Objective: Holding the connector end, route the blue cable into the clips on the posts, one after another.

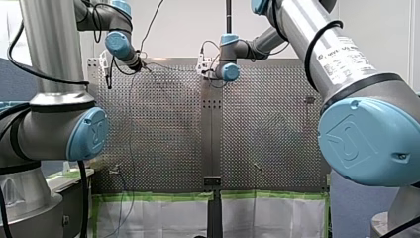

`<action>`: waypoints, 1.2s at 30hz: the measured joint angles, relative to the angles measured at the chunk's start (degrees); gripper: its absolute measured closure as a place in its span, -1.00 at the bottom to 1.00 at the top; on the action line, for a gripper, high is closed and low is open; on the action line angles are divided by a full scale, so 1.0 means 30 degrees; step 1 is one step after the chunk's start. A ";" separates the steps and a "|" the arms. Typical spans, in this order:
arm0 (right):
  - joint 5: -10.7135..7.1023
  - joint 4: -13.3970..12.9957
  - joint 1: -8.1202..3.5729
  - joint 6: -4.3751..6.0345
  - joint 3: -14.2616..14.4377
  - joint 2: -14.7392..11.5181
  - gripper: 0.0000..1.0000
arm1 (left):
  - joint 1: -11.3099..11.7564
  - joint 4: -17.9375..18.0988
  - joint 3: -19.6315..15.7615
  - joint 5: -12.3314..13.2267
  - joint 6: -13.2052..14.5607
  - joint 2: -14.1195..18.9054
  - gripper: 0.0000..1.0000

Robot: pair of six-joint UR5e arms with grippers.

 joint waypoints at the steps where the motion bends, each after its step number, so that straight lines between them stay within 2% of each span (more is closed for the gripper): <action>1: 0.0000 0.0003 -0.0001 0.0000 -0.0004 0.0000 1.00 | -0.0021 0.0001 0.0000 0.0003 0.0070 0.0001 -0.97; 17: -0.0024 0.0110 0.0000 0.0002 0.0010 0.0314 1.00 | -0.0028 0.0402 0.0040 -0.0113 0.0974 -0.0392 -0.97; 30: -0.0001 0.0110 0.0049 -0.0064 -0.0016 0.0643 1.00 | -0.0039 0.0441 0.0055 -0.1092 0.1701 -0.0375 -0.97; 36: -0.0001 0.0130 0.0097 -0.0211 -0.0019 0.0631 1.00 | -0.0039 0.0600 0.0050 -0.1131 0.1962 -0.0328 -0.97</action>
